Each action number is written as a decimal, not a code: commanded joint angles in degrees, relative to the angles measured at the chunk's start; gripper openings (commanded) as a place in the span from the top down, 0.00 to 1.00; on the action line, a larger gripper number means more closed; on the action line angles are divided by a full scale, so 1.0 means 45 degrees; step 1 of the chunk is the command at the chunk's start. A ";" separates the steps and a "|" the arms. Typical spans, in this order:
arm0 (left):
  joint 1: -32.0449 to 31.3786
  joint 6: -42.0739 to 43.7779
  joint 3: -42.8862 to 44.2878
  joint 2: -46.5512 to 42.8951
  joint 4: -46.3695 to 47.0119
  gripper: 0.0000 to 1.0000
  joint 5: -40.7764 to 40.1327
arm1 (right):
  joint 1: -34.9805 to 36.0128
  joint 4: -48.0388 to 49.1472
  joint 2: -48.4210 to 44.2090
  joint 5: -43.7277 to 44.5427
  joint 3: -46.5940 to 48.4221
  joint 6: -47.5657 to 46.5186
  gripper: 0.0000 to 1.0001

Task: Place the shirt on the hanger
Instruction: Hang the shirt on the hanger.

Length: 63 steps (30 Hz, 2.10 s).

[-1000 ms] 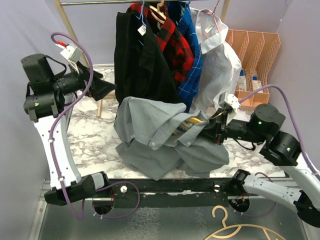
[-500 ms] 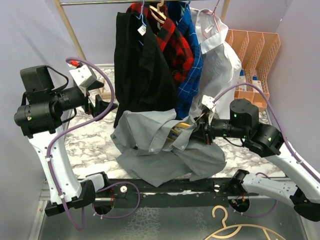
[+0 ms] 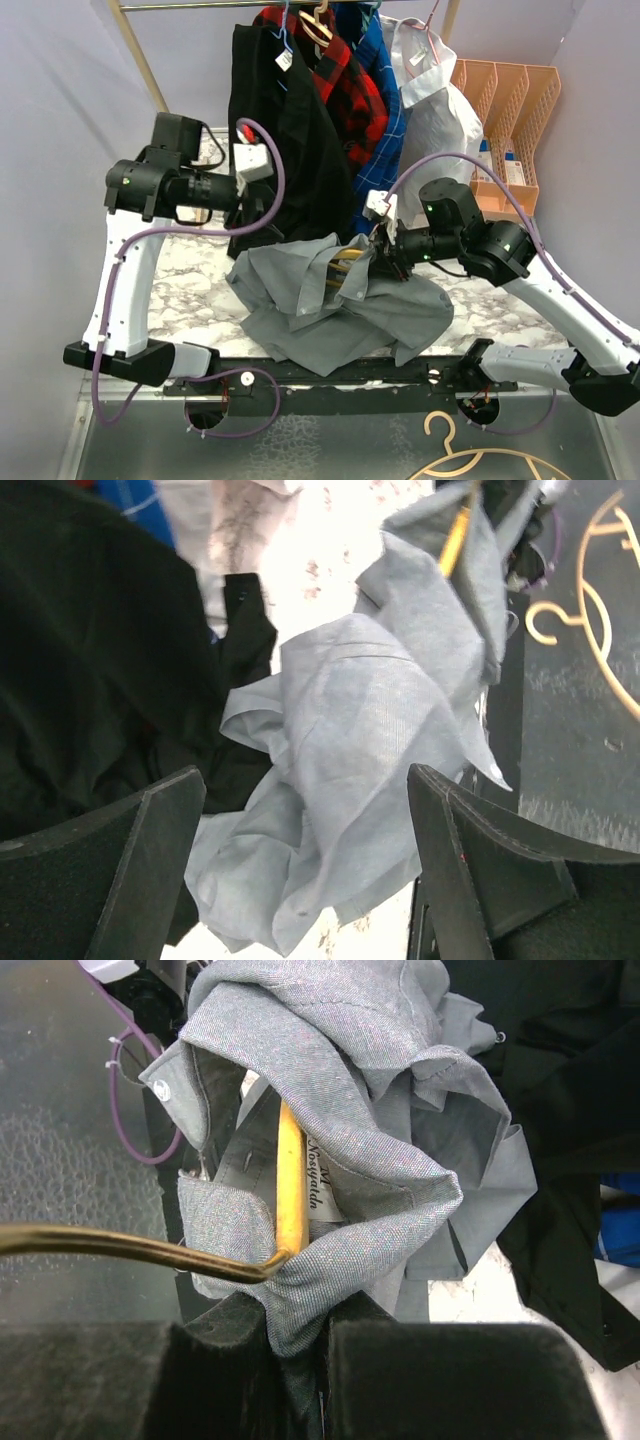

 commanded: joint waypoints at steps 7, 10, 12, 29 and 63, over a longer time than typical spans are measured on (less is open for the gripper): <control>-0.3837 -0.0112 -0.1416 -0.0058 -0.0292 0.40 -0.2782 | 0.0026 0.0422 0.0477 -0.0700 0.0732 -0.0625 0.99; -0.4275 0.0042 -0.1551 -0.0015 -0.0292 0.37 -0.3468 | 0.0028 0.0596 0.0408 -0.0946 0.0629 -0.0519 0.99; -0.4322 0.0227 -0.1728 0.0026 -0.0290 0.35 -0.3788 | 0.0022 0.0715 0.0311 -0.1134 0.0555 -0.0453 0.99; -0.4430 -0.0100 -0.1294 0.0340 0.0586 1.00 -0.4156 | 0.0024 0.0617 0.0348 -0.2977 0.0583 -0.0370 0.83; -0.4410 0.1879 0.3149 -0.0958 -0.0273 1.00 -0.7718 | 0.0020 -0.2639 -0.2968 0.3819 0.0269 -0.0422 0.53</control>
